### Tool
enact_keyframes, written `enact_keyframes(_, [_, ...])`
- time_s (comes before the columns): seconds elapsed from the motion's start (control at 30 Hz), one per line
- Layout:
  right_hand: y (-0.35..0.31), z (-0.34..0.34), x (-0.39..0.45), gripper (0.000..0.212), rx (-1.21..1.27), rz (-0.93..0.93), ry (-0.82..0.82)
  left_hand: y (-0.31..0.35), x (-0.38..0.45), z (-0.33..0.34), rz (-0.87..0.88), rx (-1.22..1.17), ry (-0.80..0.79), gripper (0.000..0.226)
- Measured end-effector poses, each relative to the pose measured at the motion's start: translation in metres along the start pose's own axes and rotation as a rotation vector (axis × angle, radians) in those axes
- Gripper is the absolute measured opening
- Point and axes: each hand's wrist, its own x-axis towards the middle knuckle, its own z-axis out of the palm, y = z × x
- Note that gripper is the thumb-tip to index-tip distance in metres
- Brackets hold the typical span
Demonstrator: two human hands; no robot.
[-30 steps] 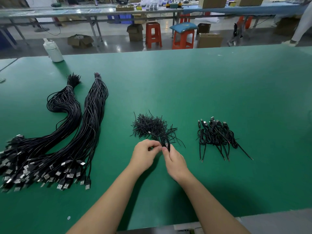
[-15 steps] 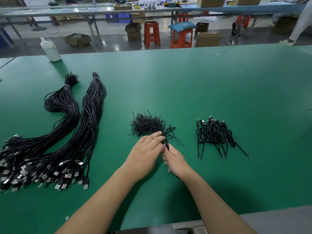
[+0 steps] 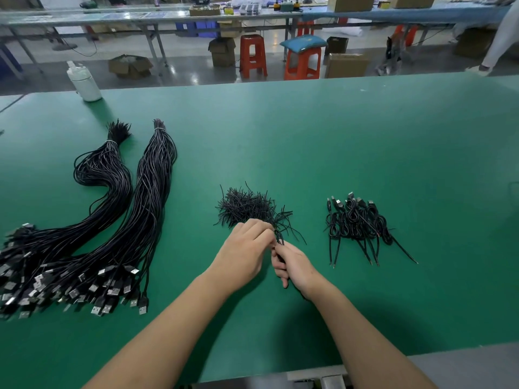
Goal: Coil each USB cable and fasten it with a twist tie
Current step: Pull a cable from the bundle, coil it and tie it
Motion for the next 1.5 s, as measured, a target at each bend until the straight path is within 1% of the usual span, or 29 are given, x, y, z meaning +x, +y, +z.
enact_keyframes(0.13, [-0.002,0.0,-0.002,0.027,-0.042,0.002,-0.018,-0.004,-0.001,0.001,-0.031,-0.074,-0.067,0.021])
enact_keyframes(0.2, [-0.002,0.001,-0.002,0.026,-0.045,0.003,-0.026,-0.004,-0.003,0.001,-0.049,-0.1,-0.073,0.02])
enact_keyframes(0.33, [-0.002,0.0,-0.001,0.025,-0.017,0.005,-0.025,0.003,-0.006,0.004,-0.142,-0.24,0.032,0.011])
enact_keyframes(0.43, [0.002,-0.003,0.001,0.024,0.005,-0.006,-0.044,0.007,-0.008,0.006,-0.201,-0.293,0.075,0.008])
enact_keyframes(0.53, [0.01,-0.006,0.006,0.023,0.027,-0.005,-0.053,0.007,-0.01,0.005,-0.181,-0.273,0.087,0.008])
enact_keyframes(0.63, [0.016,-0.006,0.015,0.022,0.002,0.018,-0.057,0.006,-0.009,0.004,-0.138,-0.269,0.054,0.012])
enact_keyframes(0.73, [0.02,-0.006,0.021,0.019,-0.012,0.045,-0.06,0.006,-0.009,0.004,-0.142,-0.276,0.036,0.013])
enact_keyframes(0.9, [0.018,-0.006,0.022,0.014,-0.045,0.087,-0.062,0.008,-0.012,0.003,-0.14,-0.253,0.068,0.012])
enact_keyframes(0.97, [0.016,-0.006,0.02,0.017,-0.058,0.091,-0.065,0.009,-0.012,0.002,-0.121,-0.226,0.086,0.01])
enact_keyframes(1.03, [0.013,-0.006,0.018,0.019,-0.074,0.072,-0.071,0.008,-0.012,0.002,-0.068,-0.14,0.089,0.009])
enact_keyframes(1.13, [0.007,-0.005,0.013,0.021,-0.097,0.069,-0.075,0.007,-0.009,0.001,0.023,-0.003,0.027,0.019])
enact_keyframes(1.23, [0.004,-0.004,0.01,0.023,-0.092,0.075,-0.087,0.005,-0.011,0.0,0.051,-0.007,-0.005,0.028])
enact_keyframes(1.4, [0.005,-0.005,0.009,0.024,-0.074,0.035,-0.11,0.009,-0.017,0.002,0.031,0.004,0.036,0.028])
enact_keyframes(1.47, [0.008,-0.007,0.008,0.023,-0.068,0.003,-0.126,0.01,-0.018,0.005,-0.053,-0.012,0.044,0.021])
enact_keyframes(1.5, [0.008,-0.007,0.008,0.021,-0.07,-0.013,-0.133,0.011,-0.019,0.006,-0.134,-0.059,0.057,0.016])
